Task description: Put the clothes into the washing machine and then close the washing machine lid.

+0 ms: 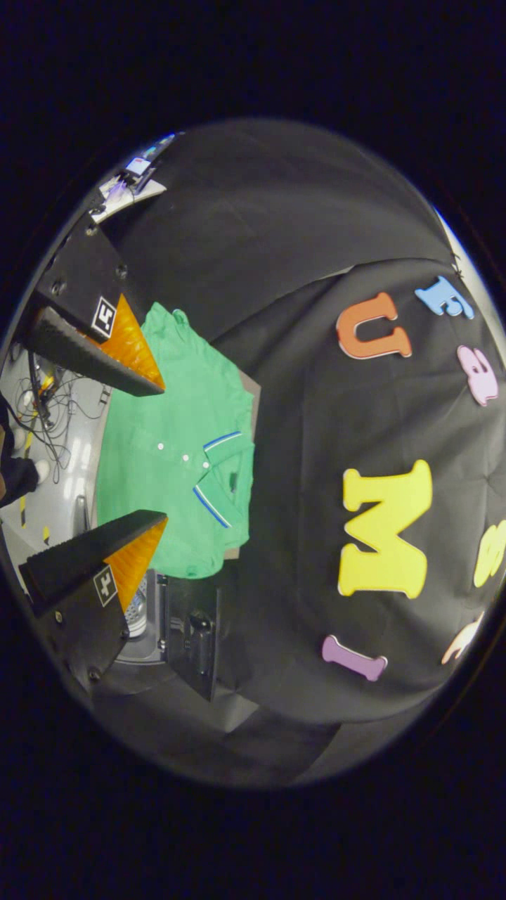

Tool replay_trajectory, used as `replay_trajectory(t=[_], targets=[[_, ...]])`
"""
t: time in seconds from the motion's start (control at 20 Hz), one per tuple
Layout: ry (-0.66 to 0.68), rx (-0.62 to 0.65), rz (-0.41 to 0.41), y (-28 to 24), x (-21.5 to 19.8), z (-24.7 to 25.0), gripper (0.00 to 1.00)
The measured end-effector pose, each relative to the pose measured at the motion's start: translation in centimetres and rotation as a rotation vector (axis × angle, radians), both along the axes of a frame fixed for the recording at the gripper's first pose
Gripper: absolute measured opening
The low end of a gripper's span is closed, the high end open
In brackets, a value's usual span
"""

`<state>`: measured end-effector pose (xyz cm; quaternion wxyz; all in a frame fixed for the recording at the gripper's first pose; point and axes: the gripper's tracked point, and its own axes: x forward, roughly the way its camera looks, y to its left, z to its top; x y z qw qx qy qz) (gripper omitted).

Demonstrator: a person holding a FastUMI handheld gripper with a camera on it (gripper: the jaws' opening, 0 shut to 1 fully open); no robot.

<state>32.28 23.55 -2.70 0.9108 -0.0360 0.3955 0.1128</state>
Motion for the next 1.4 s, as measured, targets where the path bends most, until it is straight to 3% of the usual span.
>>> replay_trajectory(t=[0.3,0.6,0.9,1.1,1.2,1.35,1.4], targets=[[0.235,-0.041,0.031,1.2,5.9,-5.9,1.00],[0.399,-0.064,-0.028,1.8,8.9,-10.7,1.00],[0.459,-0.193,-0.094,1.6,9.9,-12.7,0.98],[0.508,-0.188,-0.142,2.0,9.8,-12.6,0.93],[0.521,-0.188,-0.133,1.7,9.6,-12.6,0.94],[0.521,-0.199,-0.047,0.8,9.2,-12.4,0.88],[0.525,-0.172,-0.086,0.4,9.6,-12.4,0.86]])
